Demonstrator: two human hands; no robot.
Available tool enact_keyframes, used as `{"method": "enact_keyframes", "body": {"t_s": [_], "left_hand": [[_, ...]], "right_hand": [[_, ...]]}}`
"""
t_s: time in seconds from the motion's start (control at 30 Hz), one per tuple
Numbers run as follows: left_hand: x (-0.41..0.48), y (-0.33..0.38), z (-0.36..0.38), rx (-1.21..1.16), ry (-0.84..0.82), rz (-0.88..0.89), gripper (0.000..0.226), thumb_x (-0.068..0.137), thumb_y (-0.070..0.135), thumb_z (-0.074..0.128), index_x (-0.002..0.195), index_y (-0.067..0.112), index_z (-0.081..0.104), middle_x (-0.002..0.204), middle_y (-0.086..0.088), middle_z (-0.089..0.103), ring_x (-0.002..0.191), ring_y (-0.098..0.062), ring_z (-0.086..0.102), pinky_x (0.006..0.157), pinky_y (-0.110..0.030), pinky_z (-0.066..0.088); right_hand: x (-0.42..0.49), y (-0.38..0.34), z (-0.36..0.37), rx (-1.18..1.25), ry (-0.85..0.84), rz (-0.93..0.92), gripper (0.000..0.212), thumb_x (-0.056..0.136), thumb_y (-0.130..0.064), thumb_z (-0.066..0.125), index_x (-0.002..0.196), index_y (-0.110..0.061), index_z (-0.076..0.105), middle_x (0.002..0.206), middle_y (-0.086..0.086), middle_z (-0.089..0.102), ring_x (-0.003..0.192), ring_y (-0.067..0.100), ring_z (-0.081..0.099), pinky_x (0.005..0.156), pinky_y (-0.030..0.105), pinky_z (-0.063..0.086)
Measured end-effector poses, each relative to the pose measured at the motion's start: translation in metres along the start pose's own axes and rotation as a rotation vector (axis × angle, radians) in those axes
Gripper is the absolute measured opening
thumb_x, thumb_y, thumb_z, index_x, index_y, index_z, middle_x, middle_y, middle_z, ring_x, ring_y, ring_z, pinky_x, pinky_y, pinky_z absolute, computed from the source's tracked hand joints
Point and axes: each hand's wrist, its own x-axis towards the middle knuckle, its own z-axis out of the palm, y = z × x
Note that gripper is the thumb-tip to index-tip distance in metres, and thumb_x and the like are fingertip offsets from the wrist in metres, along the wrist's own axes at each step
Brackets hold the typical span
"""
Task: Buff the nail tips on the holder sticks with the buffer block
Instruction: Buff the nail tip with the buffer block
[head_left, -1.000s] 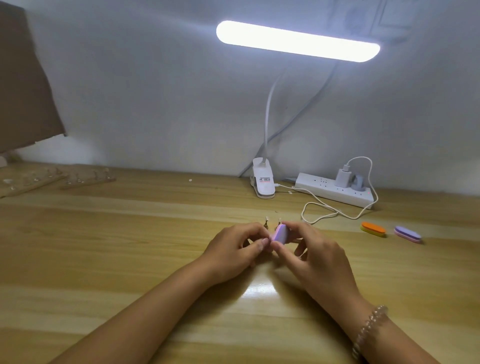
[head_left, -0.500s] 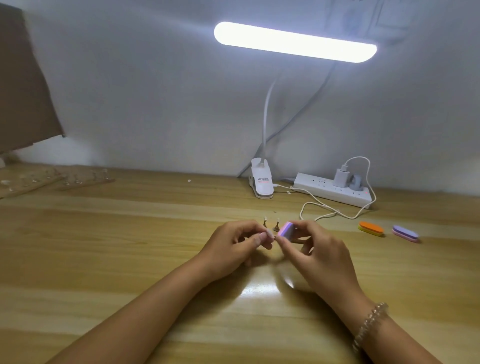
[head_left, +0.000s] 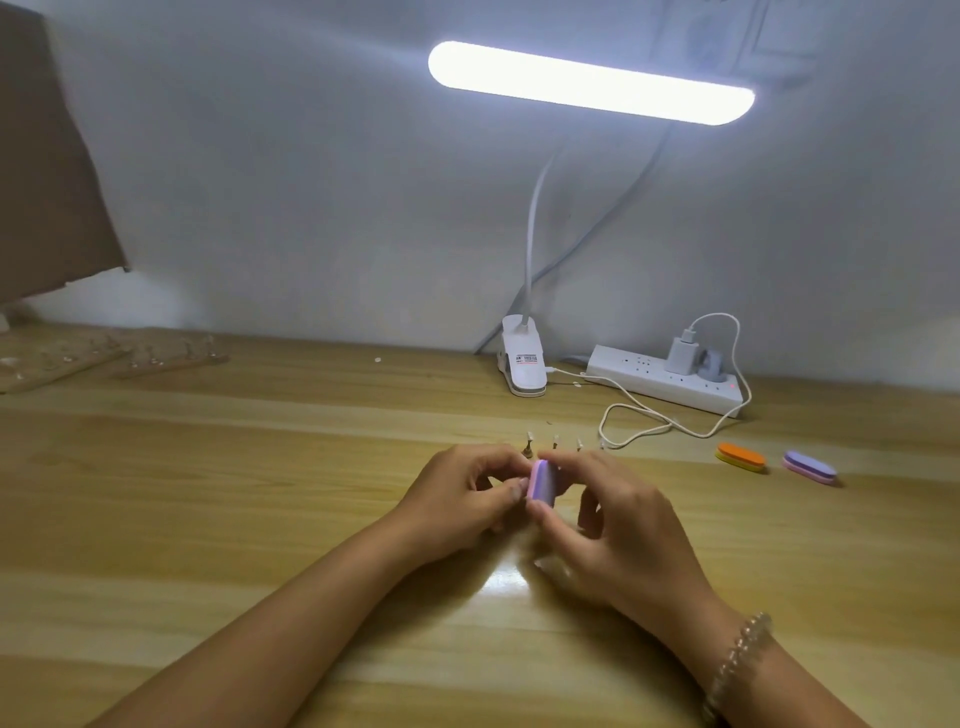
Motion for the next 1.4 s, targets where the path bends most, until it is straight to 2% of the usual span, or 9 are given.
{"method": "enact_keyframes", "body": {"t_s": [0.13, 0.23, 0.37, 0.5, 0.7, 0.87, 1.1, 1.3, 1.4], "left_hand": [[-0.0004, 0.0000, 0.0011, -0.019, -0.009, -0.012, 0.018, 0.094, 0.009, 0.063, 0.091, 0.023, 0.074, 0.087, -0.001, 0.072, 0.055, -0.014, 0.057, 0.051, -0.042, 0.049], [-0.0008, -0.0008, -0.0004, -0.018, 0.001, -0.010, 0.024, 0.094, 0.009, 0.061, 0.088, 0.029, 0.073, 0.082, -0.003, 0.070, 0.053, -0.011, 0.056, 0.050, -0.038, 0.047], [-0.0002, -0.0004, -0.0003, -0.024, 0.000, -0.018, 0.026, 0.094, 0.009, 0.063, 0.087, 0.033, 0.072, 0.085, 0.003, 0.072, 0.053, -0.011, 0.057, 0.053, -0.049, 0.052], [-0.0012, -0.0010, -0.0007, -0.029, -0.007, -0.019, 0.027, 0.094, 0.011, 0.062, 0.086, 0.034, 0.072, 0.079, -0.003, 0.069, 0.053, -0.011, 0.055, 0.052, -0.049, 0.051], [0.0004, -0.0012, -0.0001, -0.042, 0.005, -0.039, 0.027, 0.094, 0.012, 0.064, 0.085, 0.035, 0.073, 0.079, 0.007, 0.069, 0.053, -0.013, 0.056, 0.053, -0.051, 0.052], [0.0014, -0.0036, 0.0002, -0.044, -0.002, -0.047, 0.016, 0.094, 0.013, 0.065, 0.095, 0.022, 0.078, 0.077, 0.013, 0.070, 0.053, -0.012, 0.056, 0.055, -0.036, 0.049], [0.0005, -0.0050, 0.0007, -0.008, 0.004, -0.038, 0.026, 0.093, 0.014, 0.066, 0.086, 0.037, 0.076, 0.072, 0.015, 0.067, 0.053, -0.011, 0.056, 0.051, -0.046, 0.053], [0.0002, -0.0040, 0.0001, 0.043, -0.022, -0.012, 0.020, 0.093, 0.012, 0.065, 0.091, 0.029, 0.077, 0.080, 0.016, 0.070, 0.050, -0.007, 0.054, 0.050, -0.021, 0.043], [0.0007, -0.0037, 0.0010, 0.062, -0.022, -0.019, 0.017, 0.093, 0.013, 0.065, 0.095, 0.025, 0.078, 0.082, 0.013, 0.071, 0.051, -0.009, 0.055, 0.051, -0.020, 0.042]], "right_hand": [[0.0043, 0.0059, -0.0008, 0.008, 0.065, 0.078, 0.036, 0.083, -0.030, 0.075, 0.117, -0.025, 0.065, 0.097, -0.014, 0.063, 0.068, -0.007, 0.047, 0.067, 0.021, 0.046], [-0.0026, -0.0009, 0.0007, -0.011, -0.015, -0.016, 0.041, 0.081, -0.030, 0.074, 0.120, -0.027, 0.064, 0.097, -0.015, 0.061, 0.068, -0.006, 0.042, 0.064, 0.025, 0.048], [0.0036, 0.0046, -0.0017, -0.006, 0.051, 0.097, 0.041, 0.083, -0.029, 0.073, 0.123, -0.026, 0.063, 0.104, -0.012, 0.064, 0.082, 0.002, 0.060, 0.073, 0.033, 0.052], [-0.0023, 0.0005, 0.0012, -0.034, -0.028, 0.008, 0.042, 0.081, -0.031, 0.074, 0.122, -0.029, 0.062, 0.099, -0.017, 0.061, 0.064, -0.007, 0.043, 0.064, 0.022, 0.044], [0.0017, 0.0048, 0.0002, 0.007, 0.062, 0.099, 0.031, 0.077, -0.033, 0.079, 0.102, -0.029, 0.062, 0.088, -0.020, 0.064, 0.065, -0.012, 0.051, 0.062, 0.022, 0.043], [0.0008, 0.0024, 0.0005, 0.023, 0.010, 0.090, 0.035, 0.077, -0.037, 0.079, 0.104, -0.029, 0.057, 0.093, -0.019, 0.065, 0.071, -0.006, 0.056, 0.062, 0.027, 0.048], [-0.0029, 0.0050, 0.0030, 0.020, -0.027, 0.089, 0.033, 0.079, -0.036, 0.076, 0.104, -0.030, 0.055, 0.094, -0.020, 0.064, 0.060, -0.009, 0.044, 0.059, 0.025, 0.040], [-0.0024, 0.0041, 0.0016, 0.015, -0.029, 0.068, 0.031, 0.080, -0.032, 0.075, 0.109, -0.030, 0.062, 0.093, -0.018, 0.064, 0.062, -0.010, 0.046, 0.062, 0.021, 0.038], [0.0016, 0.0044, -0.0002, 0.048, -0.018, 0.105, 0.031, 0.080, -0.032, 0.075, 0.110, -0.030, 0.064, 0.093, -0.019, 0.064, 0.071, -0.008, 0.053, 0.065, 0.021, 0.042]]}}
